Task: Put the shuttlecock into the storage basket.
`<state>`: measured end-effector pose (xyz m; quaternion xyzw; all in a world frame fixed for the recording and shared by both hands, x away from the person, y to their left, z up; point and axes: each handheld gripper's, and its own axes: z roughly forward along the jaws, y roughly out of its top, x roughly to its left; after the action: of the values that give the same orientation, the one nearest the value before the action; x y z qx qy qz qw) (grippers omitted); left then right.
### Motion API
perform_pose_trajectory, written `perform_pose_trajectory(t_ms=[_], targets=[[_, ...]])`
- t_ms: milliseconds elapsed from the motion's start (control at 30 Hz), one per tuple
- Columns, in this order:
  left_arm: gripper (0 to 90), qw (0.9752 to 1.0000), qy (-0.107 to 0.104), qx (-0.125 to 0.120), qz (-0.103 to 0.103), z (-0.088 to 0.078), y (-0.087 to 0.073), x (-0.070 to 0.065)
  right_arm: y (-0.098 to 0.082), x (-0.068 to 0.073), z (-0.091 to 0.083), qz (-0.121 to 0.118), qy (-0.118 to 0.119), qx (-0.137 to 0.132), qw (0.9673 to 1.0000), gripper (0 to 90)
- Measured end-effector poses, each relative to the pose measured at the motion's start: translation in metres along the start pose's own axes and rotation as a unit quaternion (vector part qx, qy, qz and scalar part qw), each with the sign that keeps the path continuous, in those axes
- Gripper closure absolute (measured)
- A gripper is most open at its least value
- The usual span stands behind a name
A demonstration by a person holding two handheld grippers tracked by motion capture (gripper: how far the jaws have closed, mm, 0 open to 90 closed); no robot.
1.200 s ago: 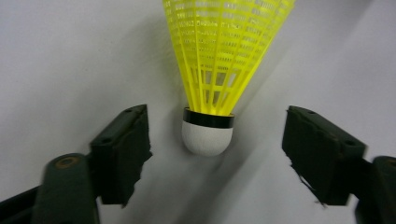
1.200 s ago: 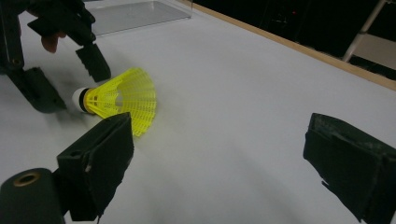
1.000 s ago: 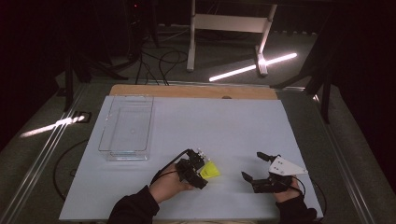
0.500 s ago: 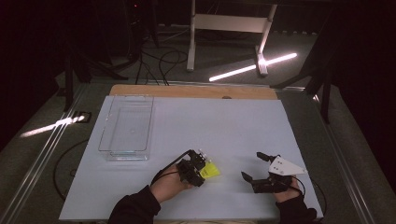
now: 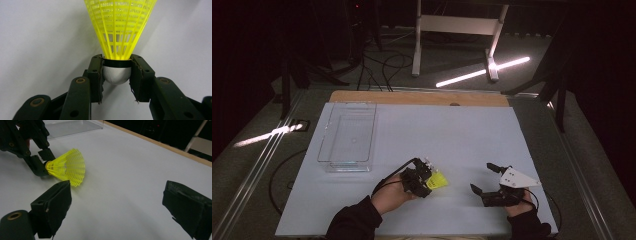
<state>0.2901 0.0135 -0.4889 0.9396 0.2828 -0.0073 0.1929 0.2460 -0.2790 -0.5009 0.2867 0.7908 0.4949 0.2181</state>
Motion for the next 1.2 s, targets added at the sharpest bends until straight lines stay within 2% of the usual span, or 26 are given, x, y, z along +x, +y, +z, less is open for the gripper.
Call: perform_pose_trajectory(t_ms=[133,167,333,467,600,700,833,1167,1200], targets=[[65.6,1.0000,-0.006,-0.001,0.001,-0.005,0.001,0.002,0.000,0.000,0.000,-0.001,-0.001,0.001,1.0000,8.8],[65.6,1.0000,-0.002,0.002,0.006,-0.007,0.002,0.002,0.000,0.000,0.000,-0.001,-0.001,0.001,1.0000,8.8],[65.7,1.0000,0.000,-0.003,0.003,-0.014,0.003,0.003,0.000,0.000,0.000,-0.001,-0.001,0.001,1.0000,8.9],[65.7,0.9999,-0.002,0.002,0.015,-0.019,0.004,0.003,0.001,0.000,0.000,-0.001,-0.002,0.000,1.0000,8.8],[65.7,0.9999,0.003,0.003,0.016,-0.023,0.005,0.005,0.001,0.000,-0.001,0.000,-0.002,-0.001,1.0000,8.9],[65.7,0.9997,-0.003,0.006,0.023,-0.027,0.006,0.006,0.001,0.000,-0.001,-0.001,-0.002,-0.002,1.0000,8.9],[65.7,0.9996,-0.002,0.009,0.028,-0.031,0.006,0.007,0.001,0.000,-0.001,-0.001,-0.003,-0.001,1.0000,8.9],[65.7,0.9998,-0.006,-0.002,0.021,-0.052,0.004,0.017,0.001,0.001,0.000,-0.001,-0.003,0.000,1.0000,8.9],[65.7,0.9997,0.001,0.000,0.024,-0.056,0.005,0.018,0.001,0.001,0.000,-0.002,-0.003,-0.001,1.0000,8.8]])
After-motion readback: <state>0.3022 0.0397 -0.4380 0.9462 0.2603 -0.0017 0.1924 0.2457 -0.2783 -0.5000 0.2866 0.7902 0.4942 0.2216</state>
